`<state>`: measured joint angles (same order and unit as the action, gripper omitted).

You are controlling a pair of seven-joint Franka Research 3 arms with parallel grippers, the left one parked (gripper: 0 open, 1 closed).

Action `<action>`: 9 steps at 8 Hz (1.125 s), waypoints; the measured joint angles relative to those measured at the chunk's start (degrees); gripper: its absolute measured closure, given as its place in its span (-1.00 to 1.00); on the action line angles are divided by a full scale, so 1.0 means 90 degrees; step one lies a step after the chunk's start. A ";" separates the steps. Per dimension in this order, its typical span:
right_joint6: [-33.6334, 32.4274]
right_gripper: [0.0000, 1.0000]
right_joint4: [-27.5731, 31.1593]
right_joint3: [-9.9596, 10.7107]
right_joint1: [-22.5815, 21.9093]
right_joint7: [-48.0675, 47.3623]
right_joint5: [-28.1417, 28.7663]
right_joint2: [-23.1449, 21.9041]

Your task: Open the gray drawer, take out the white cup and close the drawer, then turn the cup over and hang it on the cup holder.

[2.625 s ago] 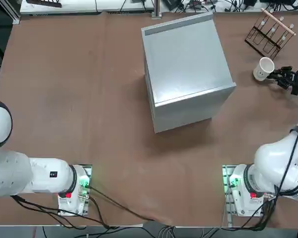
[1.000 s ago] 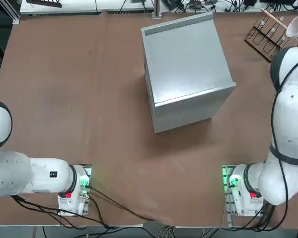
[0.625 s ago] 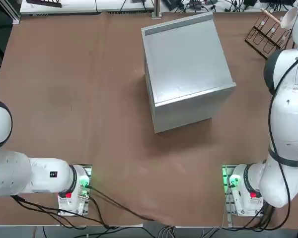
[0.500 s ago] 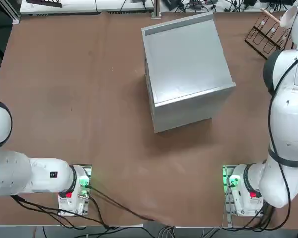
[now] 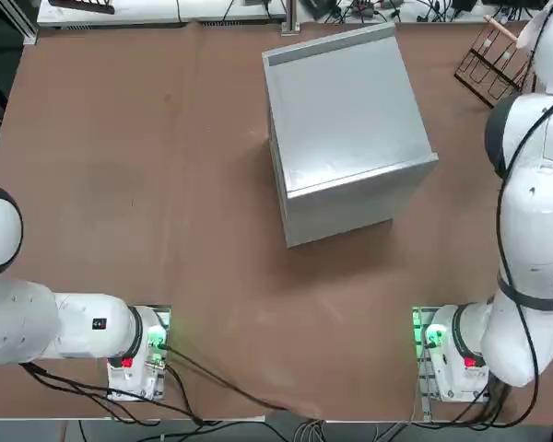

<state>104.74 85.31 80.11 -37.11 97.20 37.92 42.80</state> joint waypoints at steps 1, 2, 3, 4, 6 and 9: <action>0.0135 0.60 0.0000 -0.0155 -0.0120 -0.0397 -0.0412 -0.0031; 0.0302 0.60 0.0007 -0.0358 -0.0187 -0.0798 -0.0894 -0.0196; 0.0522 0.60 0.0069 -0.0688 -0.0179 -0.1284 -0.1545 -0.0528; 0.0710 0.60 0.0189 -0.1064 -0.0148 -0.1816 -0.2255 -0.0956; 0.0820 0.60 0.0389 -0.2031 0.0123 -0.2889 -0.3626 -0.1825; 0.1052 0.60 0.0734 -0.3304 0.0497 -0.4556 -0.5543 -0.2611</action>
<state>114.21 91.91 50.37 -32.64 56.20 -11.96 19.30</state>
